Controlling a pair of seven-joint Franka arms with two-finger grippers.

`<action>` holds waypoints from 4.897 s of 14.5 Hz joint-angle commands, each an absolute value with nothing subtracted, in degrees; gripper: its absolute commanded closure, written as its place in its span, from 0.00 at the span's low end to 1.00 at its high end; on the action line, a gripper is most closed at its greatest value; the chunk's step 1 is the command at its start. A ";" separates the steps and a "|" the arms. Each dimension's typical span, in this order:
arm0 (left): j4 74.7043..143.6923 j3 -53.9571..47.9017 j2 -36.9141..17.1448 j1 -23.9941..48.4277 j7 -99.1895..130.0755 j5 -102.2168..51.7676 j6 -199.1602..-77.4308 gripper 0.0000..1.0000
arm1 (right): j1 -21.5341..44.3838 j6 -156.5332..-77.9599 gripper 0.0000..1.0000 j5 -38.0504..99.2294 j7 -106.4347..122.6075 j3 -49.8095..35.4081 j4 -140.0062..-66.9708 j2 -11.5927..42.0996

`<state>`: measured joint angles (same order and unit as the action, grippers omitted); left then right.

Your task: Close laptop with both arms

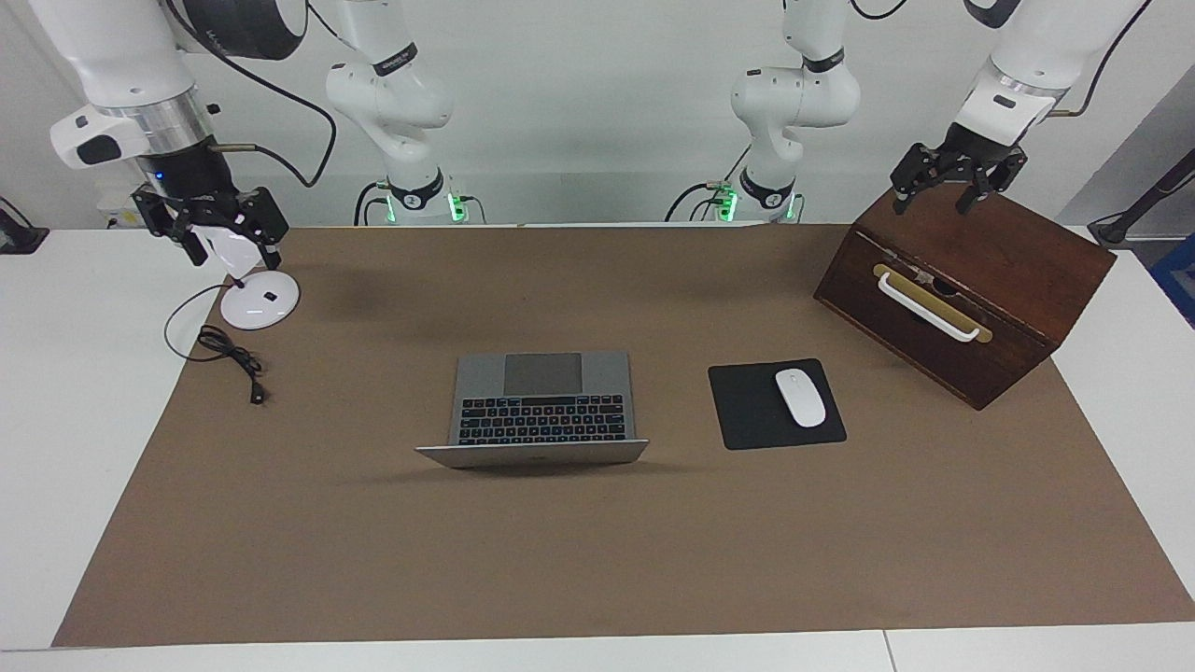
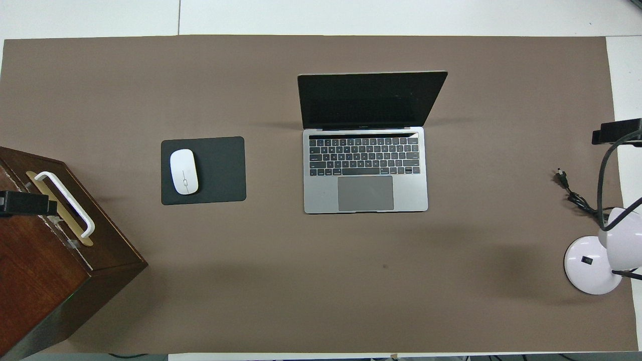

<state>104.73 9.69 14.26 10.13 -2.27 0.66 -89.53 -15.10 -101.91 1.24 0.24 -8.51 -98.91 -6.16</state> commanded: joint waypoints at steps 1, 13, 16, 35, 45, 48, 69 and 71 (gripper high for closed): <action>103.18 9.49 13.54 9.84 -1.67 1.14 -88.15 0.00 | -15.56 -103.27 0.00 2.55 1.93 -8.61 -99.40 -6.24; 103.27 9.76 13.62 10.02 -1.94 1.14 -88.51 0.00 | -16.08 -103.89 0.00 2.46 2.02 -8.53 -99.32 -6.15; 103.27 9.76 13.62 9.93 -2.02 1.14 -88.50 0.00 | -16.08 -103.97 0.00 2.37 2.02 -8.53 -99.40 -6.06; 103.62 9.76 13.53 9.93 -2.28 1.23 -92.55 1.00 | -16.26 -104.06 0.00 1.58 1.93 -8.44 -99.14 -5.45; 124.25 8.97 21.17 12.91 0.87 -0.88 -118.61 1.00 | -16.52 -103.89 0.00 1.67 2.02 -8.44 -98.62 -5.19; 132.43 9.05 22.41 17.82 10.07 -0.97 -132.40 1.00 | -16.52 -103.80 0.00 1.58 2.11 -8.35 -97.65 -4.66; 145.81 9.14 -0.44 37.26 17.23 -0.97 -193.18 1.00 | -13.72 -111.79 1.00 -6.15 11.69 -9.05 -65.16 24.15; 145.81 9.14 -1.49 39.45 17.23 -0.97 -194.67 1.00 | -11.88 -114.33 1.00 -7.03 11.51 -8.79 -59.36 29.42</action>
<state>146.48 8.32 -0.09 36.89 17.45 -0.47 -192.58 -13.52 -113.56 -4.97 11.11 -8.55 -68.78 22.12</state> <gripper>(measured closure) 0.991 0.991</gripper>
